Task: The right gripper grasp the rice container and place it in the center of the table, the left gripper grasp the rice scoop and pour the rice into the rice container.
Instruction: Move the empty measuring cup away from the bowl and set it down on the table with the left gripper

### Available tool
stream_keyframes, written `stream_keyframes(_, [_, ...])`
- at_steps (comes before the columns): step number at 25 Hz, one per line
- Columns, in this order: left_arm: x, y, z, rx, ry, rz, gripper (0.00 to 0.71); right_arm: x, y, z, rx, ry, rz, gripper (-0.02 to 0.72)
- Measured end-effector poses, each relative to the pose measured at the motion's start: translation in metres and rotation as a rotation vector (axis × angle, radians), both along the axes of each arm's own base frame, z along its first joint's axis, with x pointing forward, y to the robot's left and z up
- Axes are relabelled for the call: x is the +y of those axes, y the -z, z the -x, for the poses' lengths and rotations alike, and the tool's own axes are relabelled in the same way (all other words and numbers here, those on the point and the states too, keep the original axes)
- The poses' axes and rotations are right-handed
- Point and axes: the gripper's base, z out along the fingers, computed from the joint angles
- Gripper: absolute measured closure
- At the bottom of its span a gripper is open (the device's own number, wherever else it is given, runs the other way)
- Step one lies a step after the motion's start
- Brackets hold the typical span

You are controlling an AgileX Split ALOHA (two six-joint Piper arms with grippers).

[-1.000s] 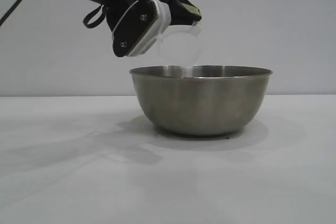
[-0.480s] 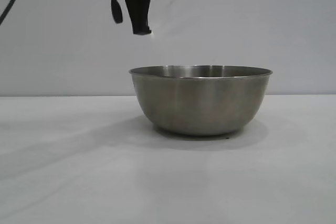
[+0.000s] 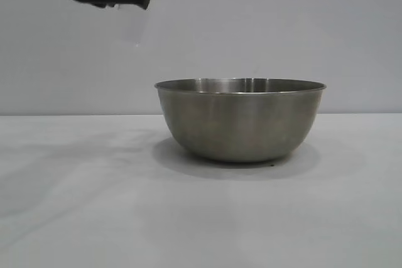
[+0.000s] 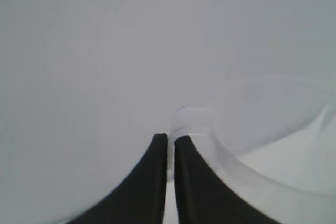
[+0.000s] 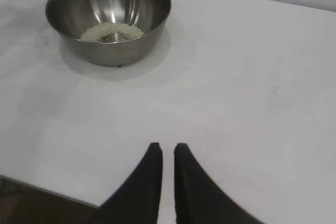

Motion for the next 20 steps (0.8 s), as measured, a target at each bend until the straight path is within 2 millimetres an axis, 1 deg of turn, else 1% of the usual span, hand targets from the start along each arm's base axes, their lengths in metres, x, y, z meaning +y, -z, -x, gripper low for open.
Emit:
stream_keyframes(3, [0.018, 0.01, 0.01, 0.012, 0.005, -0.003, 0.71, 0.0, 0.0, 0.0, 0.0, 0.0, 0.0, 0.648])
stream_keyframes(7, [0.028, 0.024, 0.019, 0.025, 0.001, -0.014, 0.71, 0.0, 0.0, 0.0, 0.0, 0.0, 0.0, 0.648])
stream_keyframes(10, [0.029, 0.034, 0.022, 0.03, 0.016, -0.027, 0.71, 0.0, 0.0, 0.0, 0.0, 0.0, 0.0, 0.648])
stream_keyframes(20, [0.027, 0.06, 0.022, 0.016, 0.035, -0.045, 0.71, 0.0, 0.0, 0.0, 0.0, 0.0, 0.0, 0.648])
